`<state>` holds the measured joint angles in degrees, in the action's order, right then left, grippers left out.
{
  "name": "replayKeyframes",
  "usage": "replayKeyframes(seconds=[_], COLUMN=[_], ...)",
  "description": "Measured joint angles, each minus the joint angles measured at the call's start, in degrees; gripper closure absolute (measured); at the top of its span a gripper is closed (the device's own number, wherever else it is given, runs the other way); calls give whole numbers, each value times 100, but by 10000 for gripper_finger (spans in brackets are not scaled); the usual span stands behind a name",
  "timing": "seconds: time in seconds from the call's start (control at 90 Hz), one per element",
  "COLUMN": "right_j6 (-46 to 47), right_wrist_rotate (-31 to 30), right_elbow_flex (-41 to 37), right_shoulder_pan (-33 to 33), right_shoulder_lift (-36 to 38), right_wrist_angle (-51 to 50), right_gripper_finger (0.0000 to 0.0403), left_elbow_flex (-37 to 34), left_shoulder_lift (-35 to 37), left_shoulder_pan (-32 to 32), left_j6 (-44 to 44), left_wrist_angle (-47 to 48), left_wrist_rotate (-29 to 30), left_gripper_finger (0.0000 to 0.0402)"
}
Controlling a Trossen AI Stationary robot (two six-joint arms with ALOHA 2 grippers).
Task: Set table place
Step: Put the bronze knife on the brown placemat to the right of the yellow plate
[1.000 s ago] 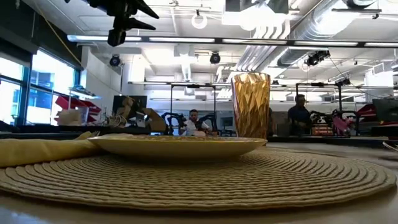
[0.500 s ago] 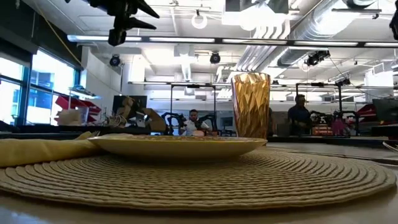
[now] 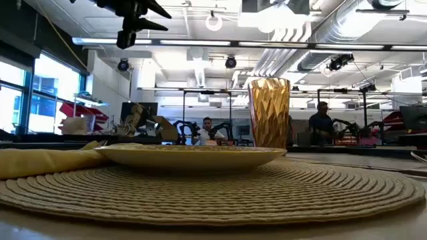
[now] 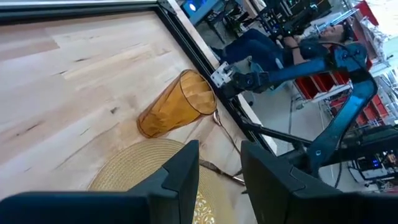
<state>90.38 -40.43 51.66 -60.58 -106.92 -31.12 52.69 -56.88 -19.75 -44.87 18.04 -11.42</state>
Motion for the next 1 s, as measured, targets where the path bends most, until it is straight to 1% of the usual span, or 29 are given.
replayKeyframes(seconds=[0.1, 0.244, 0.3, 0.356, 0.489, 0.522, 0.567, 0.6, 0.711, 0.822, 1.0], right_j6=[442, 1070, 1174, 1244, 1719, 1803, 1879, 1918, 2262, 2427, 2308], right_wrist_rotate=[-85, -280, -359, -609, -966, -1165, -1407, -1430, -1238, -609, -403], right_elbow_flex=[19, 46, 52, 50, 35, 16, 12, 13, 13, 17, 0], right_shoulder_pan=[-38, -126, -127, -131, -131, -129, -100, -66, -52, 100, 295], right_shoulder_lift=[-261, -617, -705, -796, -943, -990, -1059, -1068, -938, -639, -274], right_wrist_angle=[-25, -161, -155, -97, 4, 129, 386, 477, 460, 507, 360], right_gripper_finger=[187, 231, 254, 281, 370, 382, 387, 389, 399, 402, 402], left_elbow_flex=[0, 0, 0, 0, 0, 0, 0, 0, 2, 2, 2], left_shoulder_lift=[0, 0, 0, 0, 0, 0, 0, 0, 2, 2, 1], left_shoulder_pan=[0, 0, 0, 0, 0, 0, 0, 0, 0, 2, 0], left_j6=[-93, -153, -166, -202, -198, -197, -178, -155, -152, -150, -143], left_wrist_angle=[-6, -21, -44, -42, -105, -135, -161, -180, -173, -175, -175], left_wrist_rotate=[19, 26, 35, 35, 35, 35, 33, 33, 12, 1, -4], left_gripper_finger=[300, 300, 300, 300, 300, 300, 300, 300, 300, 300, 300])
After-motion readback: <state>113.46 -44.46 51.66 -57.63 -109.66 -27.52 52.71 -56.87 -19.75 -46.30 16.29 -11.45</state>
